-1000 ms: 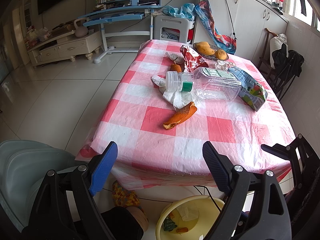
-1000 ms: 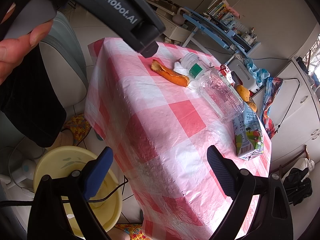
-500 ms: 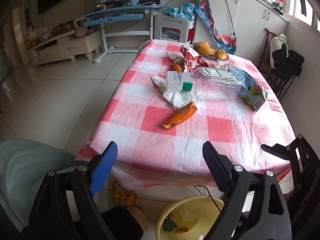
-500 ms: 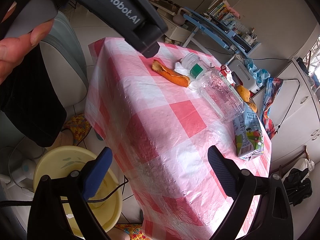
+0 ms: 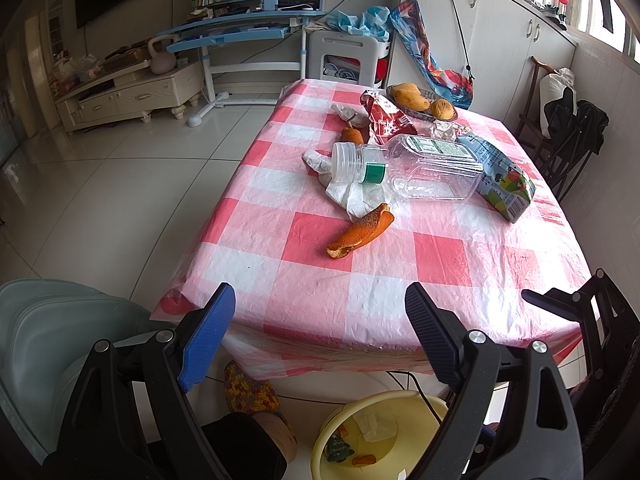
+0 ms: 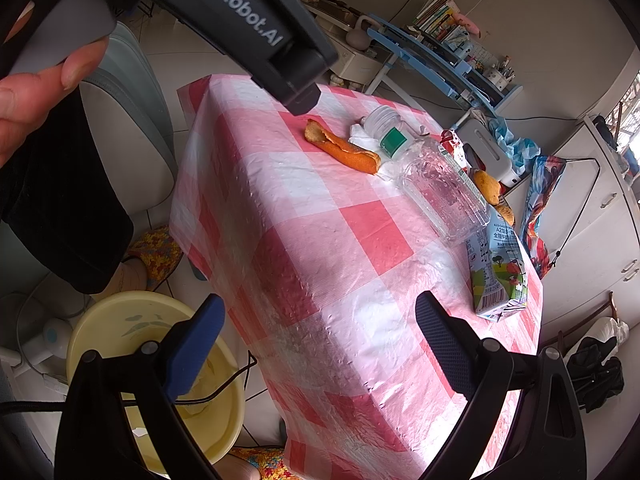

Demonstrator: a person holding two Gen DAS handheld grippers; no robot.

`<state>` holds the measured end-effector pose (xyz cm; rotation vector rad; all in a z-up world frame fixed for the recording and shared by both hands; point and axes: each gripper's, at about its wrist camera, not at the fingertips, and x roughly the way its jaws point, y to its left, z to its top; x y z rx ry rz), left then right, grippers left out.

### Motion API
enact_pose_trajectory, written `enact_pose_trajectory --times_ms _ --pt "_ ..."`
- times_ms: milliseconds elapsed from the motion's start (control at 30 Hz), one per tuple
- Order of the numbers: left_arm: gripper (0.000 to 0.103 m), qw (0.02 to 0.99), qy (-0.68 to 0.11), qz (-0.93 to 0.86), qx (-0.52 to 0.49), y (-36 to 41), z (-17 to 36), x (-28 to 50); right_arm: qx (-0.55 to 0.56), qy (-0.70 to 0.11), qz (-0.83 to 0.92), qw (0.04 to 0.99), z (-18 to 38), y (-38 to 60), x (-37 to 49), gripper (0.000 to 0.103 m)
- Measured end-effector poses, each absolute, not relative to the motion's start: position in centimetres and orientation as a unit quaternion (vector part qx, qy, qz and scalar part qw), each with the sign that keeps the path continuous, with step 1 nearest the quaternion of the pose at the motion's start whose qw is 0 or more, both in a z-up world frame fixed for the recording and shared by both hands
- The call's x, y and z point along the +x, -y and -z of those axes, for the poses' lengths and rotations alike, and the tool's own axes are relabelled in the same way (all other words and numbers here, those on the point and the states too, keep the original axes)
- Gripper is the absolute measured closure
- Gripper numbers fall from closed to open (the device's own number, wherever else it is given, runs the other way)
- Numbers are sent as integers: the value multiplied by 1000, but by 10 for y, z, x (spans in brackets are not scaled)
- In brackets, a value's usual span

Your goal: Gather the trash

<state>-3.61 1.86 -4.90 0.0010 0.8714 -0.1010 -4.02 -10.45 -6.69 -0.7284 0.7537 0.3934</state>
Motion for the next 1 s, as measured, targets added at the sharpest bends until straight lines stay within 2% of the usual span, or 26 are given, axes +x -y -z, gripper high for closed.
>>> enact_pose_trajectory --times_ms 1000 --pt "20 905 -422 49 1 -18 49 -36 -351 -357 -188 845 70 104 -43 11"
